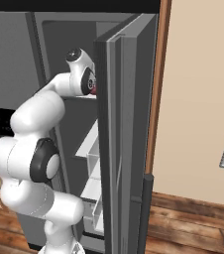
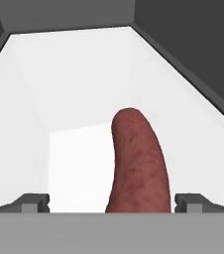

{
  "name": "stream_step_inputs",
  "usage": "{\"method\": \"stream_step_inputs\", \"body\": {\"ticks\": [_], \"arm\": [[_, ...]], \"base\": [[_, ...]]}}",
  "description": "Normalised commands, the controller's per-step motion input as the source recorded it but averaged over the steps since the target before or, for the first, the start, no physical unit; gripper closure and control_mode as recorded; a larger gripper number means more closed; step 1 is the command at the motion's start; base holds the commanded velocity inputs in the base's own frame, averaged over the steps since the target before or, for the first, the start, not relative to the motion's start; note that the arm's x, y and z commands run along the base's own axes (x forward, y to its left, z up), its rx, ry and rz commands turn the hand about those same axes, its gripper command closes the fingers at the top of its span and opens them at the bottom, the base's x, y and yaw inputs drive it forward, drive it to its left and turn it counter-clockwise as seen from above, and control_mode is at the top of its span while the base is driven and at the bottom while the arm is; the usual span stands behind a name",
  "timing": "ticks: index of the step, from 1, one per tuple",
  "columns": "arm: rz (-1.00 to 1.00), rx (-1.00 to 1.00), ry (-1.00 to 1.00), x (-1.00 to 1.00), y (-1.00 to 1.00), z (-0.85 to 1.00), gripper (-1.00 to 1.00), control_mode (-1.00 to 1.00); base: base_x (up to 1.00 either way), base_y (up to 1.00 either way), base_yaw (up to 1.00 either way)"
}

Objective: Retrieve the sausage and cheese from the fridge and place them on the cutting board on the counter.

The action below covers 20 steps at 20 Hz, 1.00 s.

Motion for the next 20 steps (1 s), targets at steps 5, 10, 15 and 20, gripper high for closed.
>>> {"method": "stream_step_inputs", "body": {"ticks": [5, 10, 15, 20], "arm": [[-0.03, 0.08, 0.04, 0.37, 0.00, -0.11, -1.00, -1.00], [-0.02, 0.08, 0.07, 0.19, -0.05, -0.20, -1.00, -1.00], [-0.04, 0.03, 0.13, -0.04, -0.13, -0.40, -1.00, -1.00], [-0.04, 0.01, 0.09, -0.11, -0.05, -0.45, -1.00, -1.00]], "base": [[0.00, 0.00, 0.00], [0.00, 0.00, 0.00], [0.00, 0.00, 0.00], [0.00, 0.00, 0.00]]}}
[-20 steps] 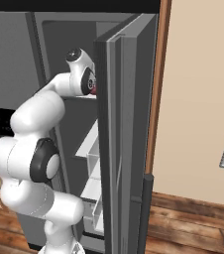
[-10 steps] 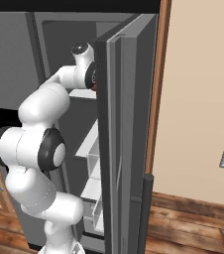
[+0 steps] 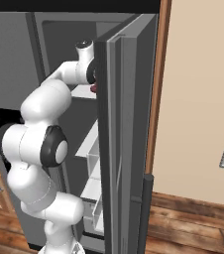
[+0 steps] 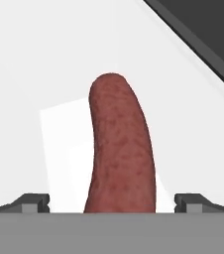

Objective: Retrieve the sausage and cheese from the fridge and place them on the cutting board on the counter.

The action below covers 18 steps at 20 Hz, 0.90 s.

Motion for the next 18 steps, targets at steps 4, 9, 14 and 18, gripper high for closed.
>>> {"method": "stream_step_inputs", "body": {"ticks": [4, 9, 14, 18], "arm": [[-0.02, 0.02, 0.05, 0.00, -0.01, -0.37, -1.00, -1.00], [0.00, 0.02, 0.03, -0.09, 0.00, -0.63, -1.00, -1.00], [0.00, 0.02, 0.00, -0.40, 0.11, -0.84, 1.00, -1.00], [0.00, 0.02, 0.00, -0.47, 0.07, -0.92, 1.00, -1.00]], "base": [[0.00, 0.00, 0.00], [0.00, 0.00, 0.00], [0.00, 0.00, 0.00], [0.00, 0.00, 0.00]]}}
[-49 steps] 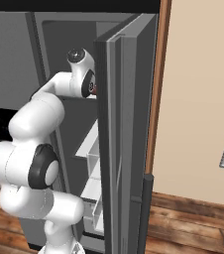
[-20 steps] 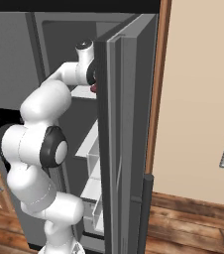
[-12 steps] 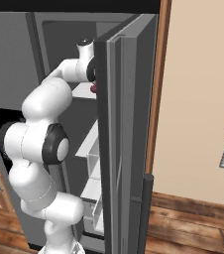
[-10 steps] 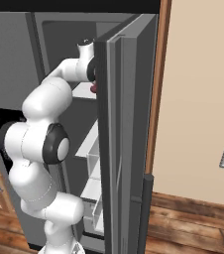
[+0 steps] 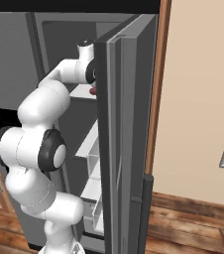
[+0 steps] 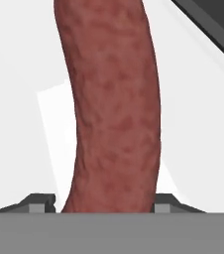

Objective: Retrieve the sausage and cheese from the fridge and place them on the cutting board on the counter.

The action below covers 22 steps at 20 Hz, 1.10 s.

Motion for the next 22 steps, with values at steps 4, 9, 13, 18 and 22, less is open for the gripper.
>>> {"method": "stream_step_inputs", "body": {"ticks": [4, 9, 13, 18, 22], "arm": [[0.00, 0.01, -0.03, -0.36, 0.06, -0.51, 1.00, -1.00], [0.00, 0.04, -0.01, -0.66, 0.01, -0.17, 1.00, -1.00], [0.00, 0.08, 0.00, -1.00, 0.14, 0.08, 1.00, -1.00], [0.08, 0.02, 0.00, -1.00, 0.10, 0.21, 1.00, -1.00], [0.12, 0.00, 0.00, -1.00, 0.53, 0.00, 1.00, -1.00]], "base": [[0.00, 0.00, 0.00], [0.00, 0.00, 0.00], [0.00, 0.00, 0.00], [0.00, 0.00, 0.00], [0.00, 0.00, 0.00]]}}
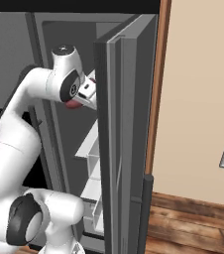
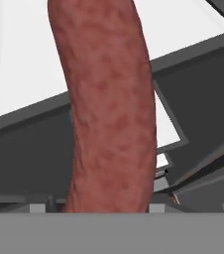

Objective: Retrieve the sausage and cheese from the fridge and place them on the cutting board on the counter.

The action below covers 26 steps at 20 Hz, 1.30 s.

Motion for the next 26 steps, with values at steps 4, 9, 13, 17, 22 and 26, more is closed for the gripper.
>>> {"method": "stream_step_inputs", "body": {"ticks": [4, 9, 13, 17, 22, 26], "arm": [[0.17, 0.00, 0.00, -1.00, 0.34, -0.22, 1.00, -1.00], [0.13, 0.00, 0.00, -1.00, 0.36, -0.54, 1.00, -1.00], [0.09, -0.01, 0.04, -0.57, 0.13, -0.98, 1.00, -1.00], [0.08, -0.09, 0.05, -0.23, 0.13, -1.00, 1.00, -1.00], [0.02, -0.03, 0.02, 0.00, 0.04, -0.23, 1.00, -1.00], [0.00, 0.00, 0.00, 0.00, 0.00, 0.00, 1.00, -1.00]], "base": [[0.00, 0.00, 0.00], [0.00, 0.00, 0.00], [0.00, 0.00, 0.00], [0.00, 0.00, 0.00], [0.00, 0.00, 0.00], [0.00, 0.00, 0.00]]}}
